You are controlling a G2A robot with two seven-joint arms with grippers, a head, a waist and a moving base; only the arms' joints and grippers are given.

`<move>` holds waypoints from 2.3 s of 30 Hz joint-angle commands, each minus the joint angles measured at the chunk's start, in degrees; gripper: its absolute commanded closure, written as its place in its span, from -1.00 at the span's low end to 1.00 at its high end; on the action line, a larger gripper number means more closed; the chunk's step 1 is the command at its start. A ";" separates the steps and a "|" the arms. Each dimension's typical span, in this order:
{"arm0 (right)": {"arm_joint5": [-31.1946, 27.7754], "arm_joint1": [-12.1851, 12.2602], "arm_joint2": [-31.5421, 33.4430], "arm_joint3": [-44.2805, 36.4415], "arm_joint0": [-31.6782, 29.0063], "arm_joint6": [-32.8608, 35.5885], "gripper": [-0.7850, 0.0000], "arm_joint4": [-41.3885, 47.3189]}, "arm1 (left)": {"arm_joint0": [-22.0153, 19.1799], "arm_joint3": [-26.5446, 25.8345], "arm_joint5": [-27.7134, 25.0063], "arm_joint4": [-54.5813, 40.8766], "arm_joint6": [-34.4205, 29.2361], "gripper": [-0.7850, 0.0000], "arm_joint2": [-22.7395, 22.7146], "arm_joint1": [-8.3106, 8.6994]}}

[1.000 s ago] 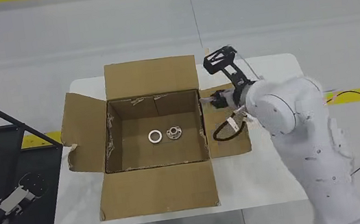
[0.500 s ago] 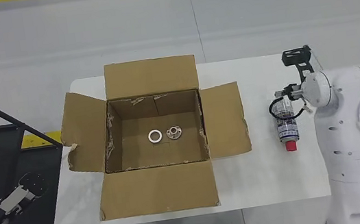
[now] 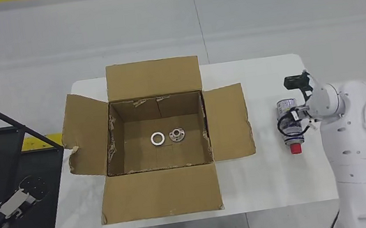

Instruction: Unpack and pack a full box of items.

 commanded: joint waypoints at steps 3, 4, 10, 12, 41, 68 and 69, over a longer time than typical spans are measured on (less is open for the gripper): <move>-0.20 0.12 -0.42 2.62 0.38 -0.49 -0.99 0.95 | 0.00 0.00 0.00 0.00 0.00 -1.00 0.00 0.00; -0.21 0.15 -0.48 3.30 0.50 -0.55 -0.91 1.34 | 0.00 0.00 0.00 0.00 0.00 -1.00 0.00 0.00; -0.31 0.38 -1.06 6.12 1.02 -0.77 -0.48 2.61 | 0.00 0.00 0.00 0.00 0.00 -1.00 0.00 0.00; -0.33 0.48 -1.23 6.54 1.06 -0.79 -0.15 2.88 | 0.00 0.00 0.00 0.00 0.00 -1.00 0.00 0.00; 4.59 0.05 -6.12 -26.72 2.43 -18.80 1.00 30.15 | 0.00 0.00 0.00 0.00 0.00 -1.00 0.00 0.00; -2.56 -6.99 -46.20 -6.92 14.01 -29.63 1.00 37.35 | 0.00 0.00 0.00 0.00 0.00 -1.00 0.00 0.00; -1.70 -7.30 -47.03 -5.57 14.53 -29.90 1.00 36.52 | 0.00 0.00 0.00 0.00 0.00 -1.00 0.00 0.00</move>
